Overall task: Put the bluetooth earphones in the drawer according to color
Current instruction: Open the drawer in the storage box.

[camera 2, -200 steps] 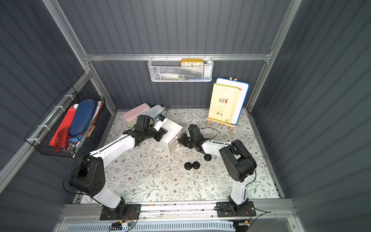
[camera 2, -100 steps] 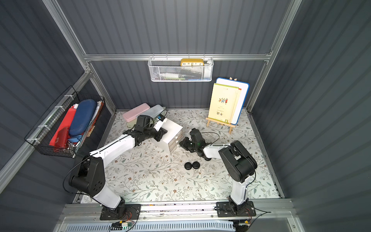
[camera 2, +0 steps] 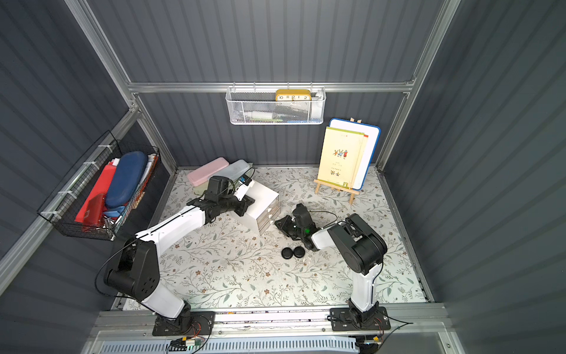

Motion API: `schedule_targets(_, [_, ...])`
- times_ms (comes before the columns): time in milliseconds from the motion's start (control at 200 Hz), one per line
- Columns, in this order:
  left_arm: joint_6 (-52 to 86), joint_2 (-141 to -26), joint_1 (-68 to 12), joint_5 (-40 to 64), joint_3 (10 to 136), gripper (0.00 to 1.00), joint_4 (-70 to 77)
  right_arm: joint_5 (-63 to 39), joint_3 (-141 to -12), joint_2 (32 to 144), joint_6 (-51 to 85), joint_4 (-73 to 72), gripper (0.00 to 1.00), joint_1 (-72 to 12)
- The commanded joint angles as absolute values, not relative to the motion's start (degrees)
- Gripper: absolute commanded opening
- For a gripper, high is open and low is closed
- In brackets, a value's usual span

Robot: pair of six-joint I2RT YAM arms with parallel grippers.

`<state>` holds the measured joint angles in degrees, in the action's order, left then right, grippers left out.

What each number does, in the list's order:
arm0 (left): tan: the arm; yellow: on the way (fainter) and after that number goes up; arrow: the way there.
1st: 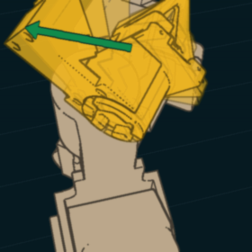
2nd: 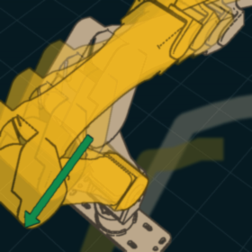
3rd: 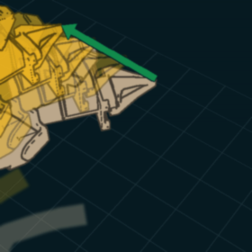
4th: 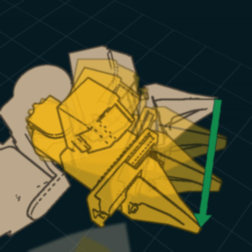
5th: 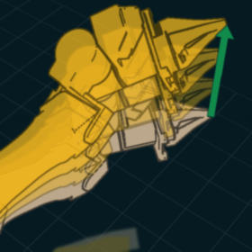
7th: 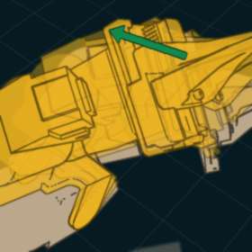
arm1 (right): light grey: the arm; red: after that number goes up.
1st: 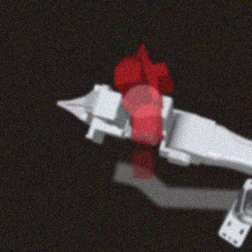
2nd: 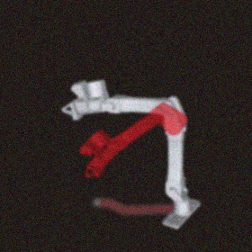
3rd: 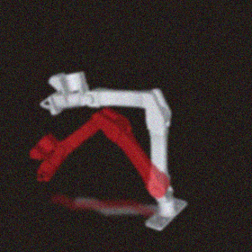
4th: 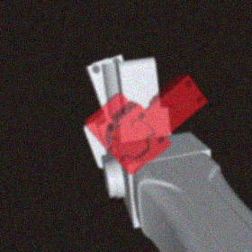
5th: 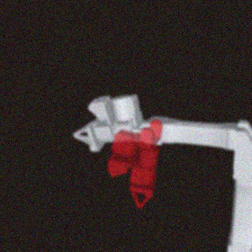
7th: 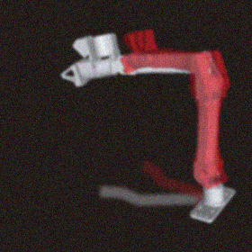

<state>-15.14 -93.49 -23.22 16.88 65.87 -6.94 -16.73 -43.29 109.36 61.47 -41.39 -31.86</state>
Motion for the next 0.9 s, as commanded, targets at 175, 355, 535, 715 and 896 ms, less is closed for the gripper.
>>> schedule_targets(175, [-16.41, -92.19, -23.25, 17.19, 65.26, 0.00, -7.78, -16.20, -43.06, 114.47, 64.93, -51.17, 0.31, -33.21])
schedule_targets(355, [-16.44, -92.20, -23.20, 17.15, 65.22, 0.00, -7.76, -16.09, -43.85, 116.71, 65.66, -53.82, 0.31, -33.31])
schedule_targets(535, [-16.50, -91.94, -23.20, 17.04, 65.13, 0.00, -7.65, -16.27, -43.12, 120.08, 68.54, -62.03, 0.31, -33.31])
schedule_targets(715, [-16.46, -92.11, -23.20, 16.98, 65.17, 0.00, -7.65, -15.91, -42.80, 121.60, 69.49, -65.38, 0.31, -33.30])
schedule_targets(896, [-16.52, -92.10, -23.20, 16.98, 65.15, 0.00, -7.65, -16.16, -43.55, 121.69, 69.43, -64.11, 0.31, -33.30])
